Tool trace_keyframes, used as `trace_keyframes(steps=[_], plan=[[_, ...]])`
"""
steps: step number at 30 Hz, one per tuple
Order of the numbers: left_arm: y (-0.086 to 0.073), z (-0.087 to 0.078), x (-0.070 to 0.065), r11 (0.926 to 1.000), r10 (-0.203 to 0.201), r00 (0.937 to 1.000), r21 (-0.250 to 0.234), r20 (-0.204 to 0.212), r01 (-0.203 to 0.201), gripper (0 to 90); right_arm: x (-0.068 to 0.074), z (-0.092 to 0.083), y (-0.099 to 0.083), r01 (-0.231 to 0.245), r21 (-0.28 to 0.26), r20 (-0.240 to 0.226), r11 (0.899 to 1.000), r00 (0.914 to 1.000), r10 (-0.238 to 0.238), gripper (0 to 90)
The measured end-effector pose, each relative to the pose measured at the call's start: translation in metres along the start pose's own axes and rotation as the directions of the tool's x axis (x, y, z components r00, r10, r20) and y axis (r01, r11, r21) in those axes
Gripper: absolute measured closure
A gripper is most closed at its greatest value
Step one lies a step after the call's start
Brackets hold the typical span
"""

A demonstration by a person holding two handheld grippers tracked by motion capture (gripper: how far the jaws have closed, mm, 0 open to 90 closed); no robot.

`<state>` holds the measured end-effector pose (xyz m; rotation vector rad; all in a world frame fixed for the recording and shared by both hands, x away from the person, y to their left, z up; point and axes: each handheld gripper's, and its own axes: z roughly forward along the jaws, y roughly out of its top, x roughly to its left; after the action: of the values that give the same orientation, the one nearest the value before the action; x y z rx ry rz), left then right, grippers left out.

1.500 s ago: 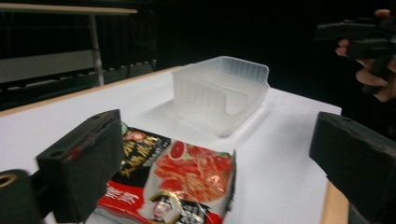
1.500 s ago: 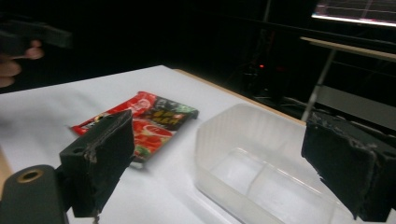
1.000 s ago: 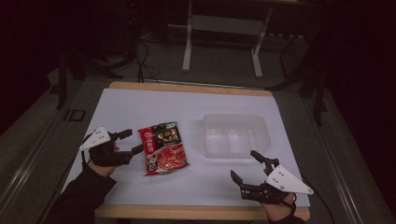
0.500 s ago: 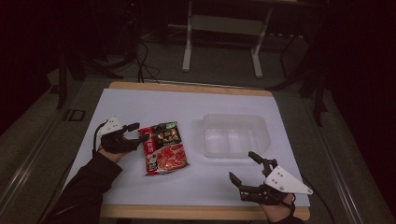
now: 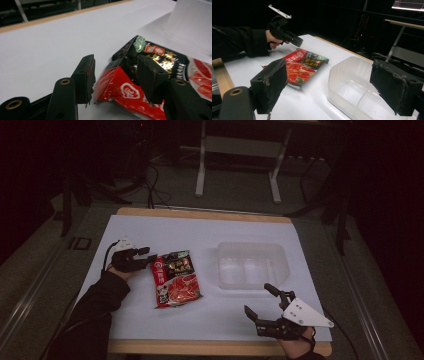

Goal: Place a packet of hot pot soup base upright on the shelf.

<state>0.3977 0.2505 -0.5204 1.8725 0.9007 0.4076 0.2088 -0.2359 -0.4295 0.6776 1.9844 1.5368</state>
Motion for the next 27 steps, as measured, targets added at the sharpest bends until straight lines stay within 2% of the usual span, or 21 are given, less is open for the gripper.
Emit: trace_keyframes(steps=[1, 3, 8, 10, 11, 15, 17, 18, 19, 20, 23, 24, 25, 26, 27], plan=[[-0.001, 0.004, 0.004, 0.9997, -0.019, 0.9997, 0.015, 0.013, 0.019, 48.5, 0.000, 0.000, 0.000, -0.001, 0.003, -0.003, 1.000, 1.0000, 0.001, 14.2], [-0.002, 0.005, 0.006, 0.9997, -0.018, 0.9996, 0.017, 0.021, 0.018, 51.2, 0.000, 0.001, 0.000, -0.003, 0.005, -0.004, 1.000, 1.0000, 0.003, 14.2], [-0.003, 0.014, 0.010, 0.9981, -0.044, 0.9984, 0.044, 0.037, 0.042, 51.2, -0.001, 0.002, -0.001, -0.006, 0.013, -0.006, 1.000, 1.0000, 0.006, 14.5], [-0.003, 0.018, 0.010, 0.9968, -0.059, 0.9963, 0.057, 0.062, 0.055, 51.3, -0.001, 0.002, -0.001, -0.006, 0.014, -0.008, 1.000, 0.9999, 0.006, 14.9], [-0.002, 0.022, 0.010, 0.9960, -0.050, 0.9965, 0.077, 0.066, 0.045, 55.2, -0.001, 0.002, -0.002, -0.007, 0.014, -0.006, 1.000, 1.0000, 0.007, 14.9], [-0.003, 0.025, 0.009, 0.9948, -0.039, 0.9973, 0.096, 0.062, 0.033, 55.2, -0.001, 0.002, -0.002, -0.011, 0.016, -0.007, 1.000, 0.9999, 0.011, 14.9], [-0.004, 0.030, 0.007, 0.9917, -0.004, 0.9982, 0.129, 0.060, -0.004, 55.6, -0.001, 0.003, -0.002, -0.015, 0.021, -0.009, 1.000, 0.9998, 0.015, 14.9], [-0.004, 0.030, 0.007, 0.9917, -0.004, 0.9982, 0.129, 0.060, -0.004, 57.6, -0.001, 0.003, -0.002, -0.016, 0.021, -0.008, 1.000, 0.9998, 0.016, 14.9], [-0.004, 0.032, 0.004, 0.9888, 0.019, 0.9976, 0.146, 0.067, -0.029, 57.6, -0.001, 0.003, -0.002, -0.017, 0.021, -0.007, 1.000, 0.9998, 0.017, 14.9], [-0.004, 0.032, 0.004, 0.9888, 0.019, 0.9976, 0.146, 0.067, -0.029, 57.6, -0.002, 0.003, -0.002, -0.018, 0.022, -0.009, 1.000, 0.9998, 0.018, 14.9], [-0.003, 0.036, 0.000, 0.9815, 0.049, 0.9969, 0.182, 0.062, -0.060, 57.6, -0.002, 0.003, -0.003, -0.020, 0.025, -0.008, 0.999, 0.9998, 0.020, 14.9], [-0.003, 0.037, -0.001, 0.9770, 0.059, 0.9963, 0.201, 0.062, -0.071, 59.7, -0.002, 0.004, -0.003, -0.022, 0.026, -0.009, 0.999, 0.9997, 0.022, 14.9], [-0.003, 0.037, -0.001, 0.9770, 0.059, 0.9963, 0.201, 0.062, -0.071, 61.7, -0.002, 0.004, -0.003, -0.022, 0.026, -0.009, 0.999, 0.9997, 0.022, 14.9], [-0.003, 0.038, -0.002, 0.9723, 0.071, 0.9953, 0.218, 0.066, -0.084, 64.1, -0.002, 0.003, -0.002, -0.023, 0.027, -0.011, 0.999, 0.9997, 0.023, 14.9], [-0.003, 0.038, -0.002, 0.9723, 0.071, 0.9953, 0.218, 0.066, -0.084, 65.7, -0.002, 0.003, -0.002, -0.023, 0.027, -0.011, 0.999, 0.9997, 0.023, 14.9]])
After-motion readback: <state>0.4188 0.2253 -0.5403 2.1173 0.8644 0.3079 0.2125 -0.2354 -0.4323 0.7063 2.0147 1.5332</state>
